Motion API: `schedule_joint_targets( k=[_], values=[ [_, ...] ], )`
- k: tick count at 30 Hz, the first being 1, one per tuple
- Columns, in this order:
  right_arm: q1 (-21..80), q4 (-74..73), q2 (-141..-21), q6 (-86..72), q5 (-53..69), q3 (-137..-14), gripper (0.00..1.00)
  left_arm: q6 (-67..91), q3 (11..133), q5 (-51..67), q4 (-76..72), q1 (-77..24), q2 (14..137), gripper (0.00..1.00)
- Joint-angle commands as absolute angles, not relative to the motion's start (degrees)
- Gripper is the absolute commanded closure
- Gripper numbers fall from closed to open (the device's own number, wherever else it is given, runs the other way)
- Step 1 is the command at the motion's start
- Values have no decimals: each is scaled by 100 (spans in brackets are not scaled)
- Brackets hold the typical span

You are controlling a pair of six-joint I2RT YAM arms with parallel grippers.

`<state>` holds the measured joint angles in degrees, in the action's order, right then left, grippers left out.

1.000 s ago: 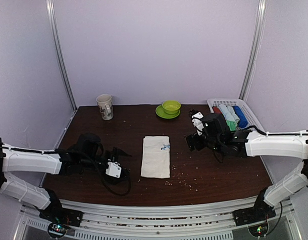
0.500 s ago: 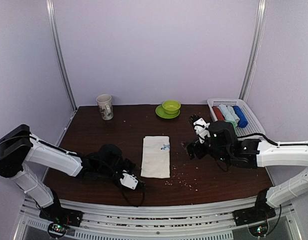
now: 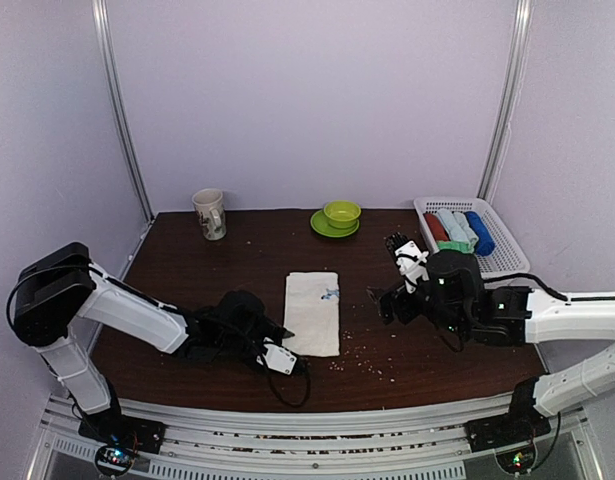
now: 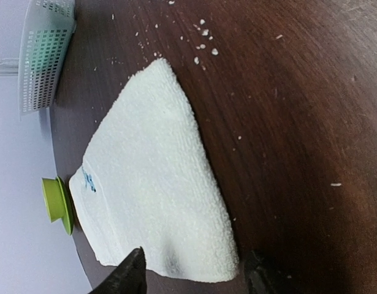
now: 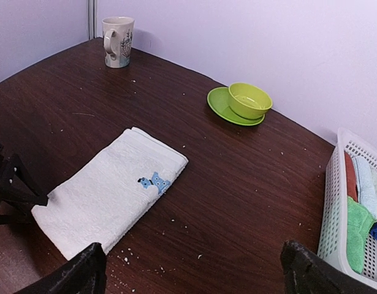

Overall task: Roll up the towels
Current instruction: Pick up the towel from the center of the board.

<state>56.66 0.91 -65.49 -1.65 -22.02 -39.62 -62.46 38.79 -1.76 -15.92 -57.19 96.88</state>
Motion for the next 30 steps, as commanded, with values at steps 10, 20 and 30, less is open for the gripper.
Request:
schedule_joint_targets(
  k=[10, 20, 30],
  values=[
    [5731, 40, -5915, -200, -2294, -3824, 3, -5979, 3983, -661, -1221, -5818, 10406, 77],
    [6076, 1257, -6059, 1596, -1319, -3088, 2, -5692, 4270, 420, -75, -5762, 10101, 100],
    [6508, 1626, -7015, 2945, -745, -2950, 1, -5488, 5245, 2173, 1686, -5039, 10204, 100]
  ],
)
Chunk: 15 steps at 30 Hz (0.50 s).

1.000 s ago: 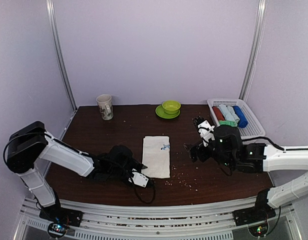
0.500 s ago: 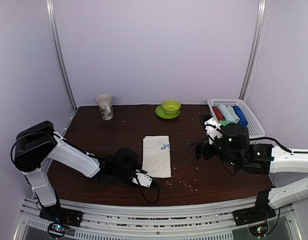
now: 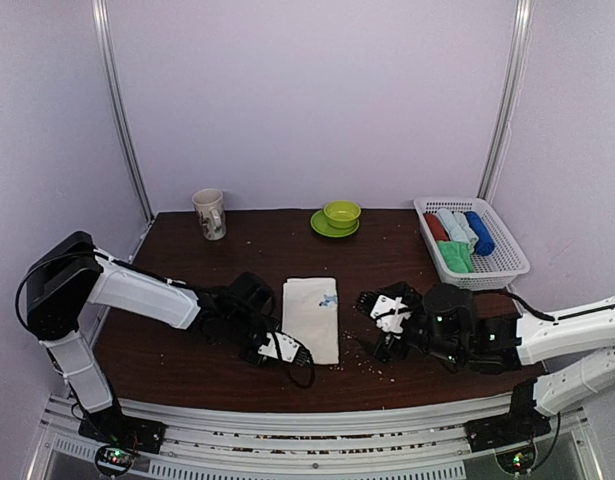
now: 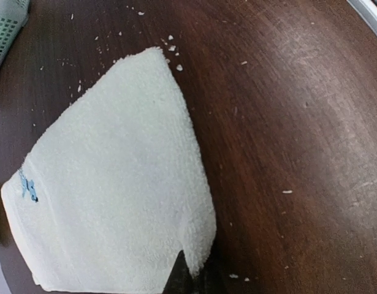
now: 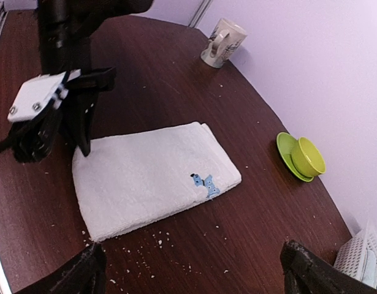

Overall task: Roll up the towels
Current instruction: Pick up the towel from the center of the board.

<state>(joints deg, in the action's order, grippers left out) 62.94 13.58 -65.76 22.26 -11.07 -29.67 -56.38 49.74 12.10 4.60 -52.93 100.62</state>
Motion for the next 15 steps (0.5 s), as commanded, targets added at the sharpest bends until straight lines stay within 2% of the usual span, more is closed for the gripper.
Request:
schedule_joint_targets(
  k=[1, 8, 15],
  values=[
    [6600, 1649, -7181, 3065, -751, -2958, 1, -5500, 5382, 2301, 1914, -4975, 10257, 100],
    [7111, 2138, -8144, 3625, -975, -3068, 4, -5510, 6093, 3202, 3045, -4527, 10730, 100],
    [7368, 2179, -9245, 3813, -1519, -3565, 12, -5555, 6302, 3612, 3397, -4307, 10881, 100]
  ],
)
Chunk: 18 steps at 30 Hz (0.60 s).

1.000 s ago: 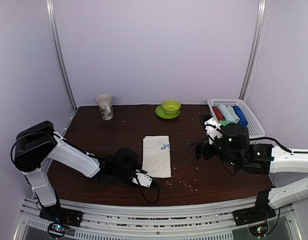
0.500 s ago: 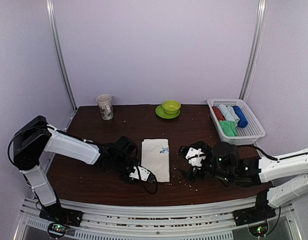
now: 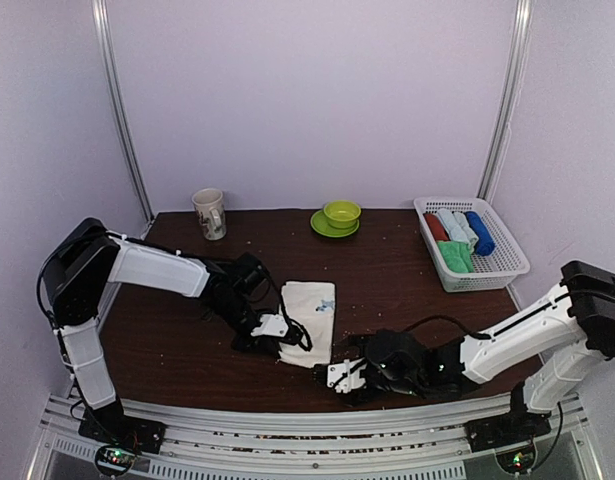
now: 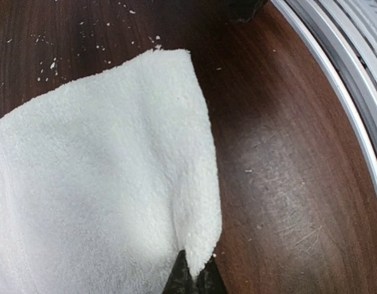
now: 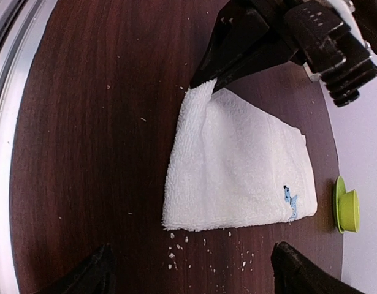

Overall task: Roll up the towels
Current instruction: Pick up the towel from the center of the board, then roll the towel at the center of the board.

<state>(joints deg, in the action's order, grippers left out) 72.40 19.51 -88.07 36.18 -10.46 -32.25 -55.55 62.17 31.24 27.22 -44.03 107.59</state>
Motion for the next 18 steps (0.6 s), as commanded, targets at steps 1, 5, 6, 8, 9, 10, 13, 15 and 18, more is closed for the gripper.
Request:
schedule_joint_targets(
  k=[1, 5, 6, 8, 9, 10, 13, 15, 18],
  values=[
    [7395, 2186, -9391, 3807, -1617, -3640, 13, -5581, 6339, 3708, 3461, -4274, 10889, 100],
    [7480, 2368, -9851, 3820, -1989, -3844, 14, -5624, 6432, 3867, 3609, -4188, 10944, 100],
    [7494, 2391, -9950, 3845, -2027, -3894, 14, -5625, 6448, 3897, 3635, -4178, 10962, 100],
    [7555, 2533, -10116, 3919, -2162, -3943, 15, -5679, 6512, 3982, 3744, -4143, 11013, 100],
    [7582, 2564, -10196, 3973, -2232, -3977, 15, -5693, 6546, 4039, 3803, -4126, 11035, 100],
    [7604, 2599, -10272, 4028, -2327, -4003, 16, -5708, 6570, 4076, 3847, -4104, 11058, 100],
    [7658, 2644, -10446, 4171, -2418, -4072, 18, -5717, 6609, 4136, 3902, -4058, 11083, 100],
    [7673, 2666, -10520, 4171, -2445, -4101, 23, -5722, 6609, 4155, 3902, -4039, 11083, 100],
    [7668, 2624, -10617, 4122, -2456, -4168, 36, -5730, 6609, 4185, 3918, -4012, 11083, 100]
  ],
)
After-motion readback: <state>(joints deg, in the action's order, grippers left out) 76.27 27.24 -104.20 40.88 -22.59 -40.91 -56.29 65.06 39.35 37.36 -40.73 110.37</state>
